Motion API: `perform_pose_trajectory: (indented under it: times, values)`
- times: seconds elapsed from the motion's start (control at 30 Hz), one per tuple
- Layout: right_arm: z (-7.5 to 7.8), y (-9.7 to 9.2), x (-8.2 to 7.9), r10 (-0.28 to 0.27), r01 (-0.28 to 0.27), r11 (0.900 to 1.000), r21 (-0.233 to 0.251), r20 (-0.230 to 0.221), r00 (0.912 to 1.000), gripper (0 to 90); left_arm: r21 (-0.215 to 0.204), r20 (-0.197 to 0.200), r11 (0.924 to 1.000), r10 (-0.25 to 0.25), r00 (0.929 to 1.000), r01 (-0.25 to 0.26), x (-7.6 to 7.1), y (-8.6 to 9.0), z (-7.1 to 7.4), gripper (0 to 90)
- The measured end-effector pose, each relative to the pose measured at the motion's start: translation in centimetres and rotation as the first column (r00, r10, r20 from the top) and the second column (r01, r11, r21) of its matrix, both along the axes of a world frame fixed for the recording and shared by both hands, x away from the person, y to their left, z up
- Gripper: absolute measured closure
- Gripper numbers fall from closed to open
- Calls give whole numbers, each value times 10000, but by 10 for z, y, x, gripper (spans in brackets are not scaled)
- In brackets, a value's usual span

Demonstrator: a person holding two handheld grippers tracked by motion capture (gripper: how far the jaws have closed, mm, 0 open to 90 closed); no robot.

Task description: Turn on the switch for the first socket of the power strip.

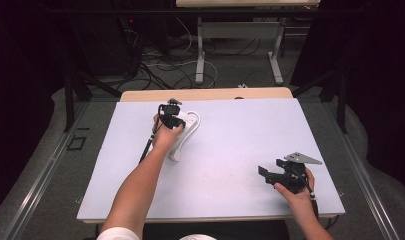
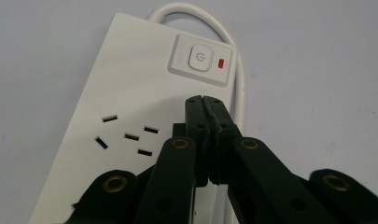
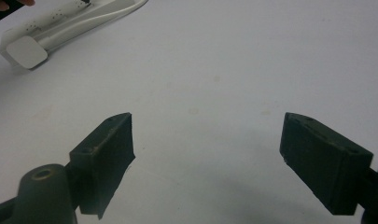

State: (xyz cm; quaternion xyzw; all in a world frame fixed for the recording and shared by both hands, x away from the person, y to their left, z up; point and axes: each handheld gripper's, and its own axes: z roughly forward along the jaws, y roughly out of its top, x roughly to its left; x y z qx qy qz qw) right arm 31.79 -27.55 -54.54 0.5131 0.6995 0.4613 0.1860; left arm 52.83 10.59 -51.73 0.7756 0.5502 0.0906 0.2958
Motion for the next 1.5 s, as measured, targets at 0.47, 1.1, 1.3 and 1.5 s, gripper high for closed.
perform_pose_trajectory:
  times: [0.47, 1.1, 1.3, 1.5]
  values:
    - [0, 0, 0, 17, -17, 10000, 39, -23, 10000, 168, 286, 46, 9994, -205, 9998, 203, 0, -2, -1, 900]
    - [0, 1, 0, 38, -38, 9999, 100, -26, 10000, 167, -64, -12, 9999, -134, 9999, 134, 0, 1, -3, 900]
    - [1, 1, 0, 49, -48, 9999, 102, -25, 10000, 167, 211, 101, 9993, -320, 9994, 318, 0, -1, -4, 900]
    - [1, 0, 0, 26, -25, 9999, 167, -45, 10000, 167, 558, 412, 9972, -514, 9978, 490, -2, -6, -5, 900]
